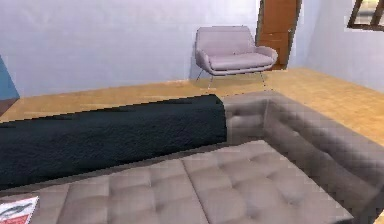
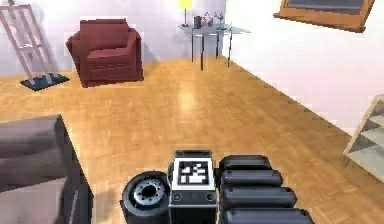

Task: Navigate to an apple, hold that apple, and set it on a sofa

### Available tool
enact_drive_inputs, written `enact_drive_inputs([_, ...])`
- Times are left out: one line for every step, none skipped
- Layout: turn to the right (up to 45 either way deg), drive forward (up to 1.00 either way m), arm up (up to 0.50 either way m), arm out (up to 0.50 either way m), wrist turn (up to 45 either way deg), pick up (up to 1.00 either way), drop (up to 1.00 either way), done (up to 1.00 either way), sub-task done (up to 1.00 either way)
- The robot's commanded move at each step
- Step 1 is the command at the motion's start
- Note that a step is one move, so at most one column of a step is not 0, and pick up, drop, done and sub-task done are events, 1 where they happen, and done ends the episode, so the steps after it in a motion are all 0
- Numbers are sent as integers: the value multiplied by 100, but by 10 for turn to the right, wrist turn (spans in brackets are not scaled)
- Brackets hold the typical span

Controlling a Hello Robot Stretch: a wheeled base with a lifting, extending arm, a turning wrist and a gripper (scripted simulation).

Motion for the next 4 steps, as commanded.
enact_drive_inputs([-450, 0, 0, 0, 0, 0, 0, 0, 0])
enact_drive_inputs([-450, 0, 0, 0, 0, 0, 0, 0, 0])
enact_drive_inputs([-300, 0, 0, 0, 0, 0, 0, 0, 0])
enact_drive_inputs([0, 0, 0, 28, 0, 0, 0, 0, 0])
